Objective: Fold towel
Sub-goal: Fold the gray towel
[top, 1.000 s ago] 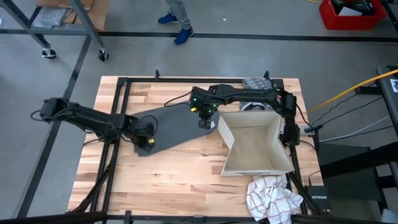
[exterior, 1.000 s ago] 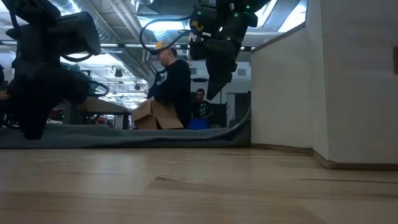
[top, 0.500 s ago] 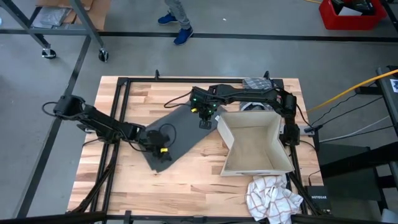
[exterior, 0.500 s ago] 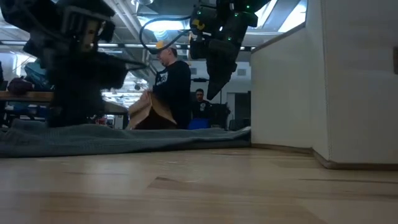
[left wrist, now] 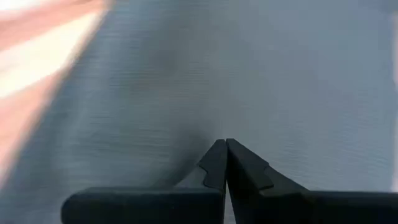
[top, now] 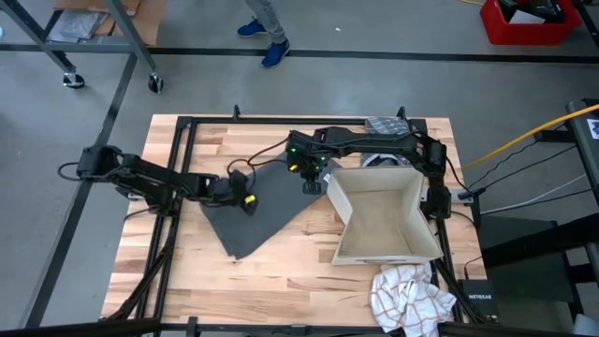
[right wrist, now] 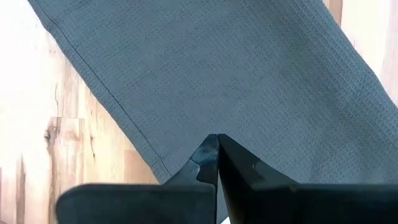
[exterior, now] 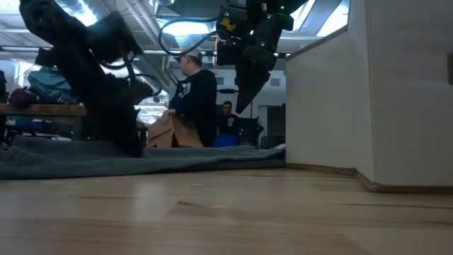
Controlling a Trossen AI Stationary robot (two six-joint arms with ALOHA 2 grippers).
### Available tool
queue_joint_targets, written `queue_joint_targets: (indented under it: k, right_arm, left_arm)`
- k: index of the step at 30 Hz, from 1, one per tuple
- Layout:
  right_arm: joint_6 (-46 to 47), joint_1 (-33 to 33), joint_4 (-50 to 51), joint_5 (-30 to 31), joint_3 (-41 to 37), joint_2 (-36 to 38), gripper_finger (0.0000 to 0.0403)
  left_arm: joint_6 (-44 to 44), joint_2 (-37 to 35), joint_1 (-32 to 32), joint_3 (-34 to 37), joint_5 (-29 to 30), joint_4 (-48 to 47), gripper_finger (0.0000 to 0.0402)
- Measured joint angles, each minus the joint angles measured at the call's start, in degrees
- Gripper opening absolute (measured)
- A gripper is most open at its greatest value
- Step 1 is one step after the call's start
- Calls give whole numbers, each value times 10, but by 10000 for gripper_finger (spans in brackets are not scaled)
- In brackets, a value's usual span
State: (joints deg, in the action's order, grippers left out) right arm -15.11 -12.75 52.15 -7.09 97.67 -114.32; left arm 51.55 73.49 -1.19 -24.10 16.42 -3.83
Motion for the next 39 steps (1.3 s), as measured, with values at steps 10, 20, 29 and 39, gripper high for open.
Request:
queue_joint_targets:
  k: [10, 20, 29, 39]
  right_arm:
    - [-2, 0, 1, 0, 0, 0, 14]
    - [-4, 0, 1, 0, 0, 0, 14]
    - [-63, 0, 1, 0, 0, 0, 14]
    - [-76, 0, -7, -44, 0, 0, 14]
  left_arm:
    - [5, -2, -23, -3, -95, -112, 1]
    - [160, 2, 81, 1, -291, -9, 1]
    - [77, -8, 99, 0, -99, 168, 0]
    - [-45, 29, -21, 0, 18, 138, 1]
